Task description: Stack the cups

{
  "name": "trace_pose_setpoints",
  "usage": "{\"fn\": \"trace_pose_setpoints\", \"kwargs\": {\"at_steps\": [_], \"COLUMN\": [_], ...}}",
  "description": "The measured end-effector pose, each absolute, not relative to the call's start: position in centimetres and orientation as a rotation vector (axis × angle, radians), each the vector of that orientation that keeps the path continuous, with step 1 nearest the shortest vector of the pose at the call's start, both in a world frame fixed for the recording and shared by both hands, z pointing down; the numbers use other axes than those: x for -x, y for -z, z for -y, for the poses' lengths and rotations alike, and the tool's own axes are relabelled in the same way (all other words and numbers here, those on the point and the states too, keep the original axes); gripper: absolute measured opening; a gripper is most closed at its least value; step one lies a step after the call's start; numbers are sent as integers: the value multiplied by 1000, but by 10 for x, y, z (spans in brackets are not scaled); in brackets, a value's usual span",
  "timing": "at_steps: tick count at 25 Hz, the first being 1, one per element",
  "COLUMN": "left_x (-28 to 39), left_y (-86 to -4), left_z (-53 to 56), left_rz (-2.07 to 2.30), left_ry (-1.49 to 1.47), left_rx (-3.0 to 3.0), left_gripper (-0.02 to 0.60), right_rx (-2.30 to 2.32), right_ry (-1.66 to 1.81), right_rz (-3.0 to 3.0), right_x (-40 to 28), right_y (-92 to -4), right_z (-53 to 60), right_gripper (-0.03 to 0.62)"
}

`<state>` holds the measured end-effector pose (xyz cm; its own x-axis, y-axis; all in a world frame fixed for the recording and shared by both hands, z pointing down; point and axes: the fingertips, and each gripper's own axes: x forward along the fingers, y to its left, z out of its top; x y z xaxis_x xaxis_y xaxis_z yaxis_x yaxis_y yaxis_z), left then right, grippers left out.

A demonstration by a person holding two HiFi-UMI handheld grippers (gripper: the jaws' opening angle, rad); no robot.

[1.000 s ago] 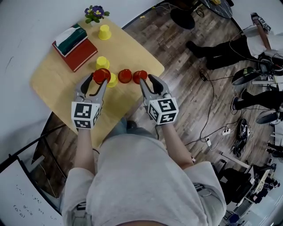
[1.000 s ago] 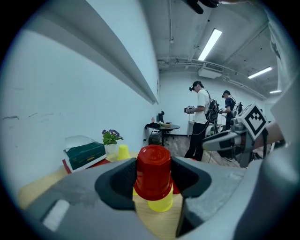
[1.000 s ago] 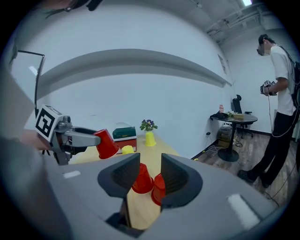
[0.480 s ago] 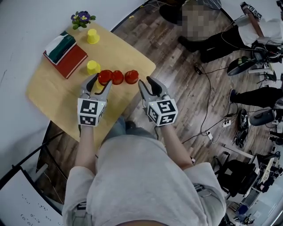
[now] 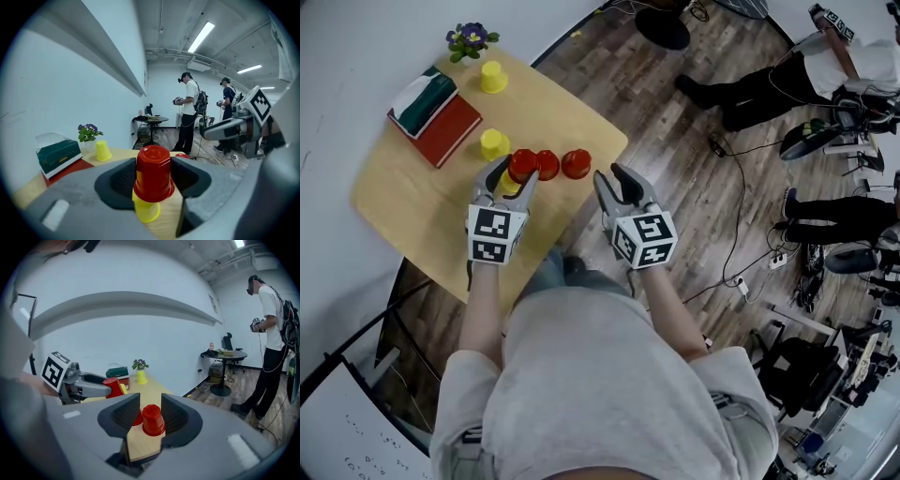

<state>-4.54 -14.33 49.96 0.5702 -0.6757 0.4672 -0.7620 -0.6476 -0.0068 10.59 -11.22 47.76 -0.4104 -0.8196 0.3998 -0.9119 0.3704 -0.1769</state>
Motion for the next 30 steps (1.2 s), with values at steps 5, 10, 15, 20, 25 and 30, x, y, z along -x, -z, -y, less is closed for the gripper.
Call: {"fn": "trace_pose_setpoints", "kwargs": {"at_steps": [5, 10, 15, 20, 25, 30], "left_x": [44, 53, 79, 114, 128, 129], "left_y": [-490, -470, -449, -455, -472, -506], "left_z": [143, 141, 143, 153, 171, 190], "left_rz": [1201, 1225, 1322, 1425, 1460, 1415], "left_ry": [-569, -455, -348, -376, -438, -511], "left_rx": [-2607, -2615, -2597, -2538, -2503, -2470], "left_gripper": [254, 268, 268, 223, 196, 248], "right_rx": [-1537, -1508, -1466, -1436, -1443, -1461], "right_ry": [-559, -556, -554, -546, -545, -557], "right_rz": [2396, 2423, 2456, 2487, 2481, 2443], "right_x": [-104, -96, -82, -66, -66, -74], "right_y": [-478, -477, -476, -472, -468, -473], "right_z": [115, 121, 131, 141, 144, 144], "right_gripper": [144, 143, 143, 144, 143, 143]}}
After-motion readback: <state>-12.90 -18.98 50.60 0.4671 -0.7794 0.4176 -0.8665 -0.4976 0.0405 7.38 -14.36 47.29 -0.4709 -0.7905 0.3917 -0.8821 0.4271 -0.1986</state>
